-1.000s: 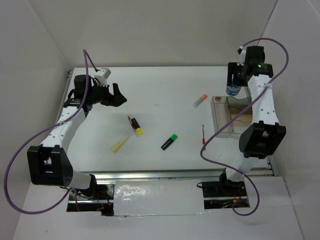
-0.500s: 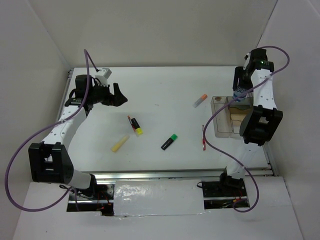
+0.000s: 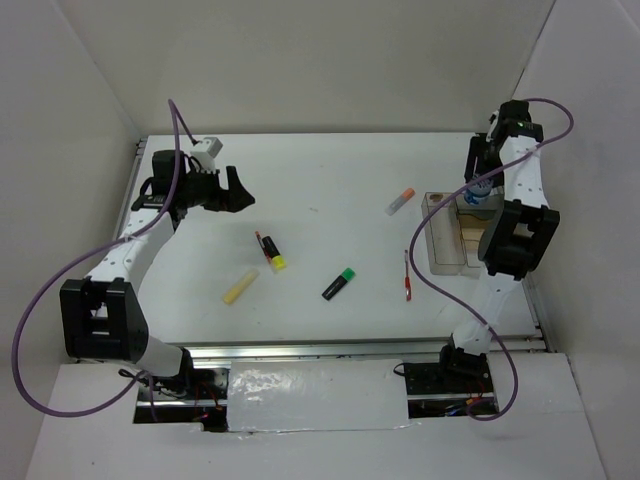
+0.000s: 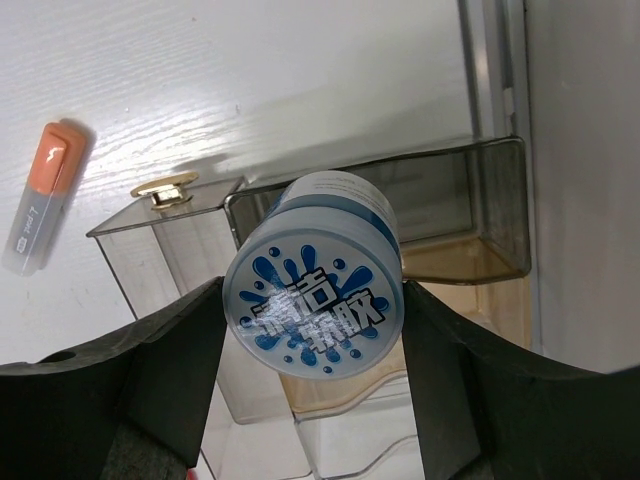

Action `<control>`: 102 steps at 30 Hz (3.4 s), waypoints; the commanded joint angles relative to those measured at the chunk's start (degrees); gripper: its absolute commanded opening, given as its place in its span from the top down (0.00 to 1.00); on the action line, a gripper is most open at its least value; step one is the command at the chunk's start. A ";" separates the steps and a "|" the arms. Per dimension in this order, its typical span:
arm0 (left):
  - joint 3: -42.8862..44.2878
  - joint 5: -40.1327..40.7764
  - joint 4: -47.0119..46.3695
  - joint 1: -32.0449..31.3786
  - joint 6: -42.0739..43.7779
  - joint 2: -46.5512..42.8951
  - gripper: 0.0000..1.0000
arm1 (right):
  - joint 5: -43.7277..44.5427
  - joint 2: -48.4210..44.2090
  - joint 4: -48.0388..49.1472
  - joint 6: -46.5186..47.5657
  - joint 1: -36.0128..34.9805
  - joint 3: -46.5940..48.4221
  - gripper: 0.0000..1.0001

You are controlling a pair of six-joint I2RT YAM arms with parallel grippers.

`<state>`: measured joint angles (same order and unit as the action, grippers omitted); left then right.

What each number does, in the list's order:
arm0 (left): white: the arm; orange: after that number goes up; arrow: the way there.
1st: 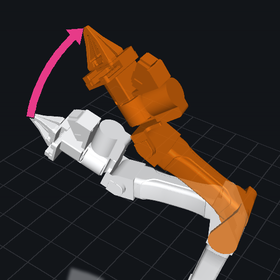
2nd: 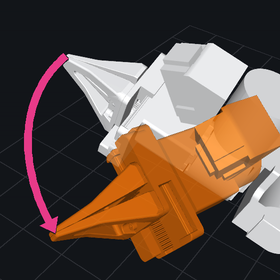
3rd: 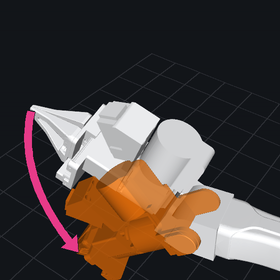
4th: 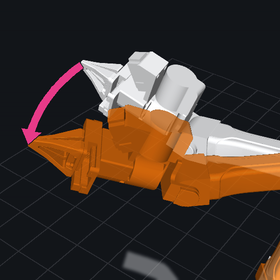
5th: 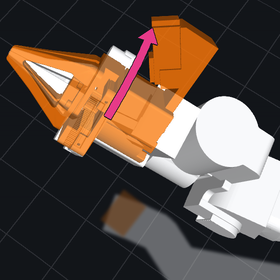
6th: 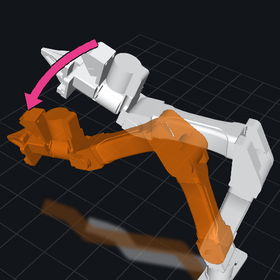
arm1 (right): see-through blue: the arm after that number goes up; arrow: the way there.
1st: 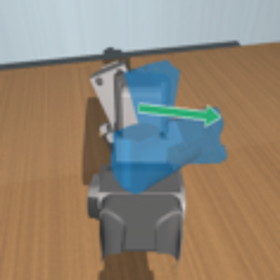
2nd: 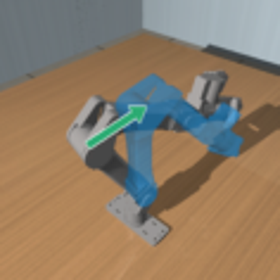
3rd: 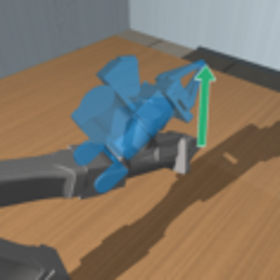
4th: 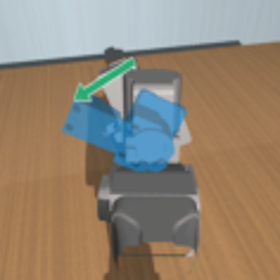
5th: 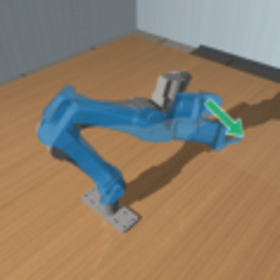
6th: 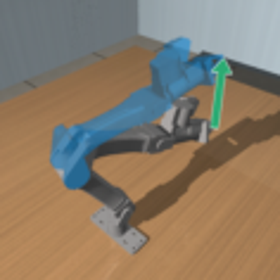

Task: Sort the stationery into containers
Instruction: Place the stationery in the storage box, then pick up the pen from the center of the board.

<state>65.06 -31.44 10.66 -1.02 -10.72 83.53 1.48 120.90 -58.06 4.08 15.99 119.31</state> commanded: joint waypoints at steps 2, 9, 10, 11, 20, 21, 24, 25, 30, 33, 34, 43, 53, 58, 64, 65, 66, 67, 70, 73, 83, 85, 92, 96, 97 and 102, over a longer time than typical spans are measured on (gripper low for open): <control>1.56 -1.08 -2.31 0.49 -0.44 0.32 0.04 | -0.68 0.47 1.81 -0.47 -1.22 2.34 0.73; 2.35 -1.52 -2.31 0.58 -0.62 1.29 0.04 | -1.21 0.74 1.73 -0.65 -1.49 0.49 0.72; 2.70 -1.69 -2.22 0.58 -0.62 1.46 0.04 | -1.21 0.91 1.55 -0.56 -1.40 0.31 0.72; 2.88 -1.61 -2.22 0.58 -0.62 1.81 0.04 | -1.12 1.09 1.46 -0.56 -1.31 0.31 0.72; 2.44 -1.43 -2.39 0.66 -0.79 1.90 0.05 | -6.31 1.97 0.41 0.05 0.01 -0.74 0.72; 2.27 -1.34 -2.48 0.66 -0.79 1.99 0.05 | -6.40 1.88 0.41 0.14 0.36 -0.83 0.72; 2.44 -1.52 -2.57 0.66 -0.97 2.08 0.05 | -6.31 1.88 0.23 0.23 0.71 -1.53 0.72; 2.44 -1.52 -2.57 0.66 -1.23 2.25 0.05 | -6.14 1.79 0.49 0.14 0.88 -1.71 0.72; 2.62 -1.87 -2.92 0.66 -1.50 2.43 0.05 | -5.87 1.27 1.02 -0.38 1.59 -2.94 0.73; 2.53 -1.69 -3.01 0.66 -1.41 2.34 0.05 | -6.04 1.27 1.02 -0.56 2.12 -2.94 0.76; 2.53 -1.69 -3.01 0.66 -1.41 2.43 0.05 | -6.22 1.35 0.93 -0.47 2.20 -2.94 0.77; 2.62 -1.52 -2.83 0.66 -1.32 2.52 0.05 | -7.27 -0.05 0.58 -0.38 3.70 -3.99 0.81; 2.27 -1.61 -3.36 0.58 -1.85 2.43 0.05 | -8.95 -1.90 -0.47 0.05 3.88 -4.87 0.82; 1.83 -1.52 -3.27 0.58 -1.67 2.17 0.05 | -9.47 -1.02 -1.18 -0.03 3.87 -3.82 0.81; 1.48 -1.61 -3.36 0.58 -1.50 2.25 0.04 | -8.42 0.56 -1.26 -0.03 3.26 -2.76 0.48; 1.48 -1.52 -3.19 0.58 -1.41 2.25 0.04 | -8.16 0.74 -1.09 -0.12 3.17 -2.76 0.44; 1.48 -1.43 -3.18 0.58 -1.32 2.25 0.04 | -7.98 0.91 -1.00 -0.21 3.00 -2.59 0.40; 1.48 -1.17 -3.18 0.58 -1.23 2.25 0.05 | -7.81 1.09 -1.00 -0.21 2.91 -2.50 0.38; 1.39 -1.17 -3.18 0.58 -1.32 2.25 0.04 | -7.36 1.53 -0.74 -0.30 2.91 -2.24 0.27; 1.39 -1.17 -3.27 0.58 -1.41 2.34 0.05 | -7.28 1.88 -0.82 -0.30 2.82 -2.15 0.17; 0.51 -0.12 -3.27 0.49 -0.97 0.86 0.06 | -8.67 -2.67 -1.79 1.89 1.51 -1.88 0.08; -0.54 0.59 -3.10 0.31 -0.36 0.15 0.08 | -10.61 -9.67 0.22 3.92 0.19 -6.59 0.11; -2.57 4.72 1.21 0.84 1.76 -3.19 0.11 | -11.66 -33.41 7.25 7.71 -15.34 -33.21 0.38; -3.35 5.33 1.74 2.68 0.97 -4.51 0.11 | -13.26 -38.63 10.60 3.67 -23.44 -43.08 0.42; -3.44 5.51 1.91 2.69 0.62 -4.86 0.11 | -12.56 -38.64 10.52 2.09 -25.11 -44.15 0.42; -4.68 6.21 1.83 2.86 -0.61 -5.30 0.10 | -8.52 -33.55 9.55 -2.92 -28.73 -47.41 0.49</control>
<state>61.41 -25.67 12.95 1.80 -10.72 79.83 -10.33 84.36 -50.33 5.45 -12.38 73.41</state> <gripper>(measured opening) 0.898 0.519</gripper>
